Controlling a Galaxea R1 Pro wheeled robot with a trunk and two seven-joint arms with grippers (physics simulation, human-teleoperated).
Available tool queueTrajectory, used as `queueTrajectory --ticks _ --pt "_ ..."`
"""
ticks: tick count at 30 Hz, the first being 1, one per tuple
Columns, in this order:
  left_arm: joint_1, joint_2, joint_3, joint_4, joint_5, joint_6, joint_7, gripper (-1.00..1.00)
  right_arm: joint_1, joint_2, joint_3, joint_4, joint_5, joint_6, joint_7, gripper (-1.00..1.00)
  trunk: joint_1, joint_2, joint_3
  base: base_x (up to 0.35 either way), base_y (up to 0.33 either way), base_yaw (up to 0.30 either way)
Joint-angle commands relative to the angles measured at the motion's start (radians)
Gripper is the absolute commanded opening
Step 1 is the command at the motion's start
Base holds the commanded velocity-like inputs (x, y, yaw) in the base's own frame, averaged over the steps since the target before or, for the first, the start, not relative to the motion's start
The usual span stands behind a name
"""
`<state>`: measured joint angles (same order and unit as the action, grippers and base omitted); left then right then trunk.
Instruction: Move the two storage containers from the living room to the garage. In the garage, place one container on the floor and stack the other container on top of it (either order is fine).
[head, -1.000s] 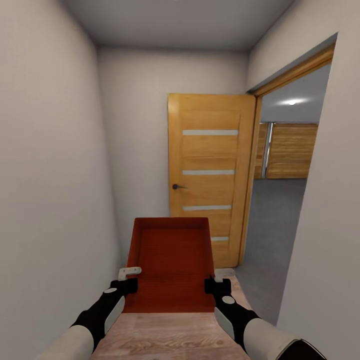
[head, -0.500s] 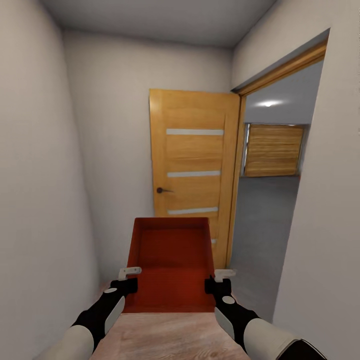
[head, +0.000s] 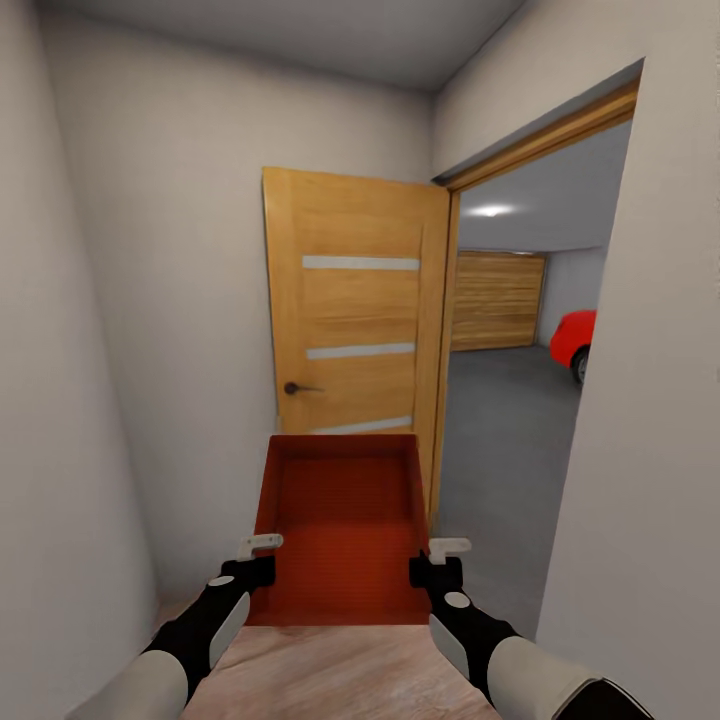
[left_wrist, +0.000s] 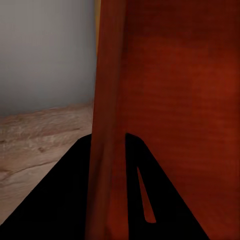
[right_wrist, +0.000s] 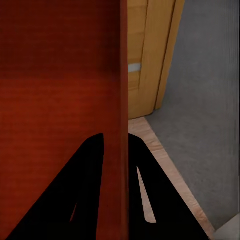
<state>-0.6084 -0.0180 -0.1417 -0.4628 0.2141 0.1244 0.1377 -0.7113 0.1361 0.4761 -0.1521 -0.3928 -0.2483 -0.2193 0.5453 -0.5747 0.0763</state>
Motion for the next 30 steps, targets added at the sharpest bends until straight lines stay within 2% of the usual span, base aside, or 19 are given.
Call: queueTrajectory --ticks 1,14,30 --pt "-0.001 0.003 0.017 -0.005 -0.002 0.006 0.014 -1.00 0.000 -0.011 0.002 0.065 -0.012 -0.005 0.000 -1.00 0.001 -0.001 0.000 0.214 0.294 -0.293" --pt "-0.001 0.003 0.016 -0.007 -0.002 0.006 0.014 -1.00 0.000 -0.012 0.002 0.065 -0.012 -0.005 0.000 -1.00 0.001 -0.001 0.000 0.221 0.250 -0.293" --pt "-0.001 0.003 0.017 -0.008 -0.002 0.004 0.014 -1.00 0.000 -0.012 0.002 0.065 -0.012 -0.005 0.000 -1.00 0.001 -0.001 0.000 0.035 0.017 -0.293"
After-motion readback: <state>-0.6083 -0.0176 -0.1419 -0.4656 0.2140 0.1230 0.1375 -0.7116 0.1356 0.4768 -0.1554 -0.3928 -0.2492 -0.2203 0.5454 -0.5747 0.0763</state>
